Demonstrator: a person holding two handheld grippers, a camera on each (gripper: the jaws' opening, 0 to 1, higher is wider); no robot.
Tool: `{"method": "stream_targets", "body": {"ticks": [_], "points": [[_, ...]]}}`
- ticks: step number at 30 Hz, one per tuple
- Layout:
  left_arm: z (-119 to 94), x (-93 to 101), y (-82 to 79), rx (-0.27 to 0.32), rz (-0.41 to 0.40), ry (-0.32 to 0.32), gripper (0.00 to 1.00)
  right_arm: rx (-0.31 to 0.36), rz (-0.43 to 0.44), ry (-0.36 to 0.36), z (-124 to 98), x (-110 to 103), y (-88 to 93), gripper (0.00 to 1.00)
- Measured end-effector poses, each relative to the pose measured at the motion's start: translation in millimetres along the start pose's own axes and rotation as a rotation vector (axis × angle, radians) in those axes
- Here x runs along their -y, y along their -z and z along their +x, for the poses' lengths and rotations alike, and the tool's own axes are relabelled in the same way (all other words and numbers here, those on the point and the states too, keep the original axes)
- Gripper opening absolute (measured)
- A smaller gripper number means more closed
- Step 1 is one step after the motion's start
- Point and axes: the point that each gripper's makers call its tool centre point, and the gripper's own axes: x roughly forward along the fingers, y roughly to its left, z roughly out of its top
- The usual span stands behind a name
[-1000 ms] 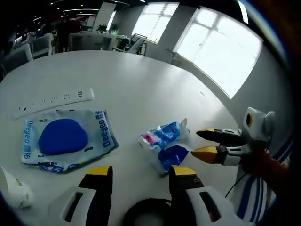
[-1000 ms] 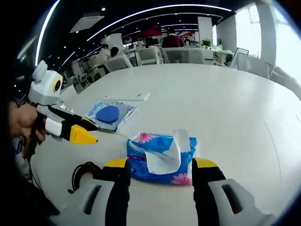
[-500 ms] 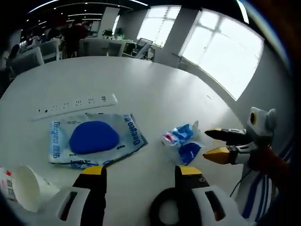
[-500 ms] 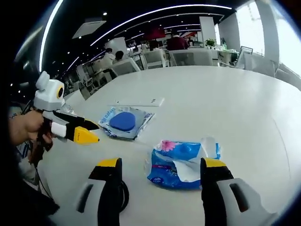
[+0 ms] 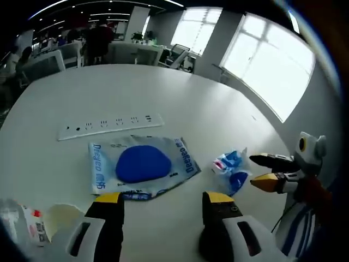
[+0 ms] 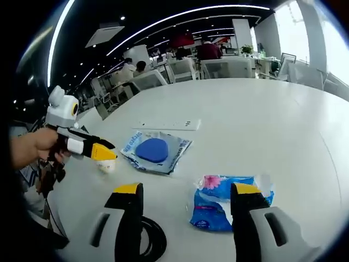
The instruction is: Arrange the tabletop items into an orderly group along one side of the table until the central work area is clear of visible clutter.
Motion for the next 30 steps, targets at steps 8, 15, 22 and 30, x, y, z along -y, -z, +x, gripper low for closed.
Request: {"method": "stream_targets", "body": {"ticks": [8,15,22,30], "points": [[1.3,-30.2,-12.5,-0.028,-0.014,-0.043,0.51,-0.02,-0.018,-0.009,12.8,-8.0,-7.5,0.57],[5.5,-45.0,-12.4,-0.058,-0.052,-0.052,0.46,-0.046,-0.023,-0.026,23.1,-16.9,-9.9,0.53],[12.9,-58.0,-12.4,-0.08,-0.089,-0.067,0.42,-0.065,-0.018,-0.038,33.9,-20.5,-8.0,0.49],[22.9,-69.8,-11.3,-0.102,-0.127,-0.087,0.34,-0.08,-0.002,-0.048,50.1,-21.5,-4.4,0.38]]}}
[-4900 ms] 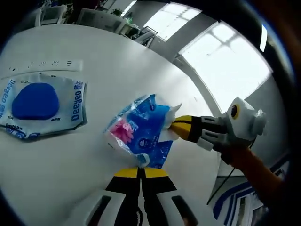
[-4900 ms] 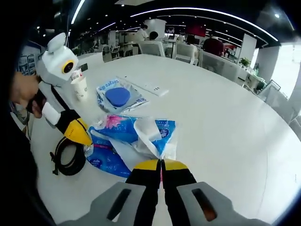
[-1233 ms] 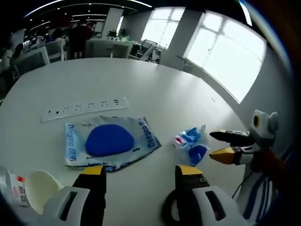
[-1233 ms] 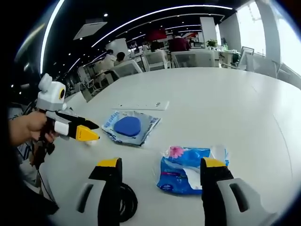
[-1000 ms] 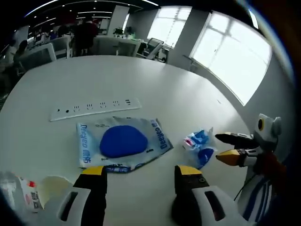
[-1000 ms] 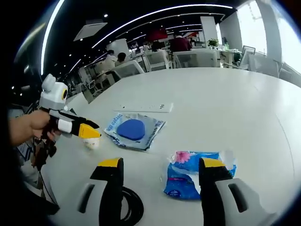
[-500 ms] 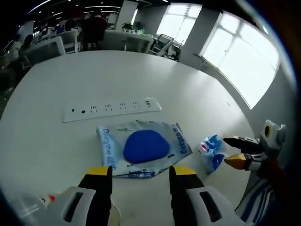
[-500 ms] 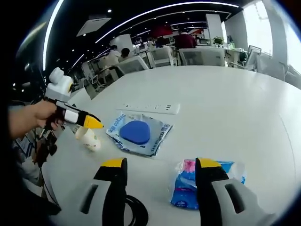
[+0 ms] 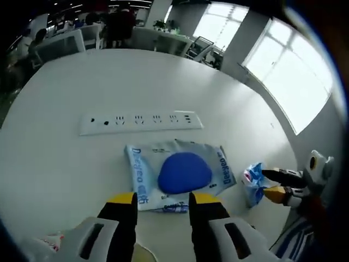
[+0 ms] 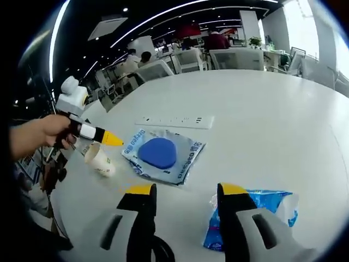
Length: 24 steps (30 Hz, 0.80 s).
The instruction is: Arrange the tabletop items into an orderly group along one side of the table until the central work area is clear of visible clutter.
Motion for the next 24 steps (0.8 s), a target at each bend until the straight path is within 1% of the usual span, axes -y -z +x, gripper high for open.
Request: {"method": "stream_targets", "body": {"ticks": [3,5,7,9,11,15,17,19,21,24], "points": [[6.3,-4.7,2.0,-0.013,-0.009,-0.007,0.33,-0.006,0.019,-0.003,9.3,3.8,2.3,0.36],[8.9,-8.8,2.9,-0.017,-0.011,-0.02,0.3,-0.011,0.03,-0.012,11.9,1.8,3.4,0.34],[11.9,-11.2,3.0,-0.02,-0.012,-0.026,0.29,-0.014,0.036,-0.013,18.0,5.6,3.8,0.32],[15.6,-12.2,4.3,-0.032,-0.015,-0.028,0.29,-0.019,0.044,-0.017,15.9,3.8,3.7,0.29],[18.0,-14.0,5.3,-0.039,-0.012,-0.036,0.28,-0.022,0.053,-0.022,22.8,3.4,4.3,0.28],[20.7,-11.9,7.1,-0.048,-0.009,-0.034,0.27,-0.033,0.052,-0.028,32.7,3.2,8.0,0.22],[21.2,-11.8,7.1,-0.055,0.016,-0.041,0.26,-0.037,0.051,-0.028,33.4,3.8,8.3,0.2],[22.0,-12.3,6.2,-0.056,0.022,-0.043,0.25,-0.044,0.06,-0.028,36.1,4.9,11.0,0.18],[22.9,-12.4,5.6,-0.059,0.024,-0.042,0.25,-0.046,0.068,-0.031,35.9,3.7,11.1,0.17],[22.9,-11.1,3.9,-0.052,0.006,-0.036,0.25,-0.047,0.077,-0.039,38.2,2.5,10.8,0.17]]}}
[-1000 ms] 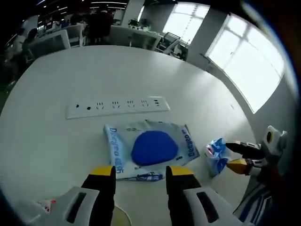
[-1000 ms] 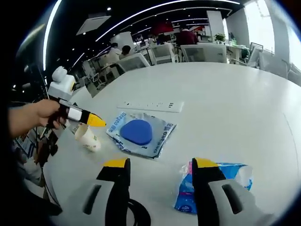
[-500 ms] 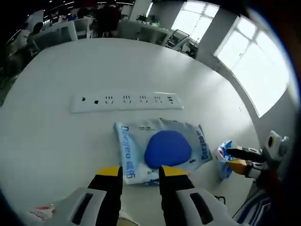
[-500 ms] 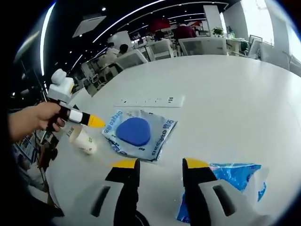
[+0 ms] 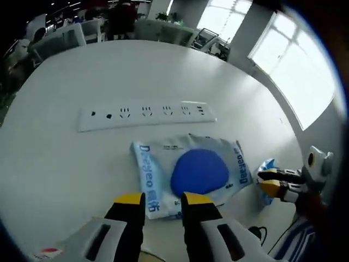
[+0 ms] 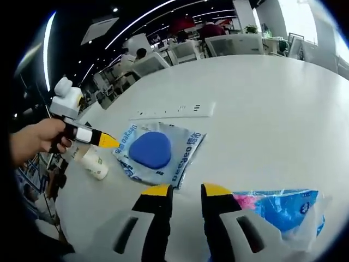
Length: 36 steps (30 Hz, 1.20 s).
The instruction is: Arrange the tabletop items into an orderly group along one side of the table until the central work area is clear of visible clutter.
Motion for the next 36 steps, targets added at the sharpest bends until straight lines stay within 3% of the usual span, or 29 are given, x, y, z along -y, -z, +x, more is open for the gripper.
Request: {"method": "stream_targets", "body": {"ticks": [8,17,36], "points": [[-7.6,3.0,-0.4,0.005,-0.001,0.011,0.26,0.01,0.016,-0.017,6.1,-1.5,-2.4,0.17],[-7.8,-3.3,9.5,-0.037,-0.004,-0.023,0.25,0.013,0.026,-0.026,7.0,-6.5,-4.4,0.17],[-2.4,-11.8,11.3,-0.101,0.021,-0.06,0.18,-0.025,0.071,-0.049,27.2,-5.6,-1.6,0.11]]}}
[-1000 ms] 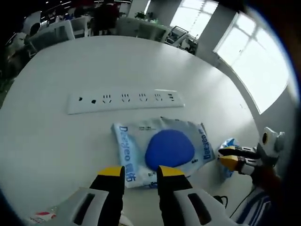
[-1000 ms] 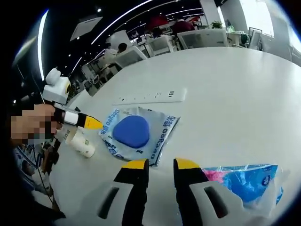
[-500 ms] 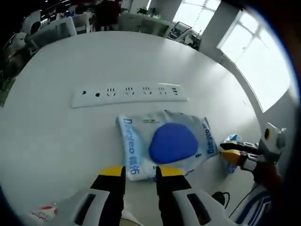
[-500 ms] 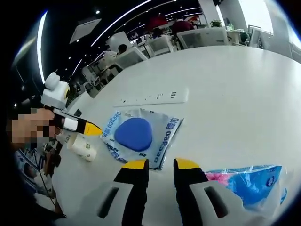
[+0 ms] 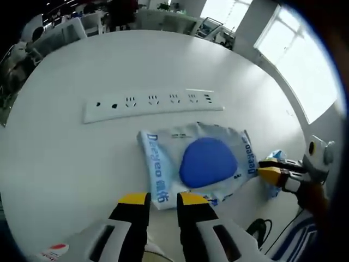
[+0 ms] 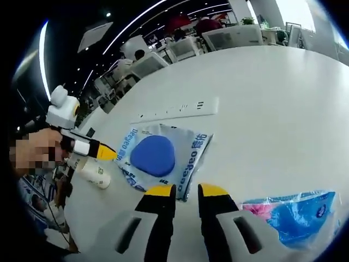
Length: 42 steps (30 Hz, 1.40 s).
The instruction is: Arrange the tabletop items into an orderly group along one side of the table until the central work area is clear of visible clutter.
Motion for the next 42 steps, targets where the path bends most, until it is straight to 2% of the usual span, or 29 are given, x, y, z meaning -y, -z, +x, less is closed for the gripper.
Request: {"method": "stream_targets", "body": {"ticks": [7,17,23,30,39,42], "points": [[-3.7,0.4,-2.8,-0.002,-0.003,0.007,0.17,-0.006,0.014,-0.007,2.8,0.0,1.8,0.09],[-0.7,0.3,1.0,-0.064,0.011,-0.003,0.16,-0.017,0.025,-0.02,6.2,-1.1,3.2,0.06],[-0.2,-1.3,1.0,-0.12,-0.003,0.002,0.17,-0.023,0.031,-0.03,5.9,-2.3,3.8,0.04],[3.7,-1.8,1.3,-0.15,0.02,-0.003,0.13,-0.03,0.051,-0.038,8.6,-1.9,5.1,0.02],[5.4,-9.7,2.9,-0.161,0.04,-0.009,0.03,-0.034,0.074,-0.044,8.5,-0.4,5.2,0.0],[6.5,-9.1,1.5,-0.153,0.021,-0.008,0.08,-0.035,0.074,-0.042,8.6,-0.2,5.4,0.0]]}}
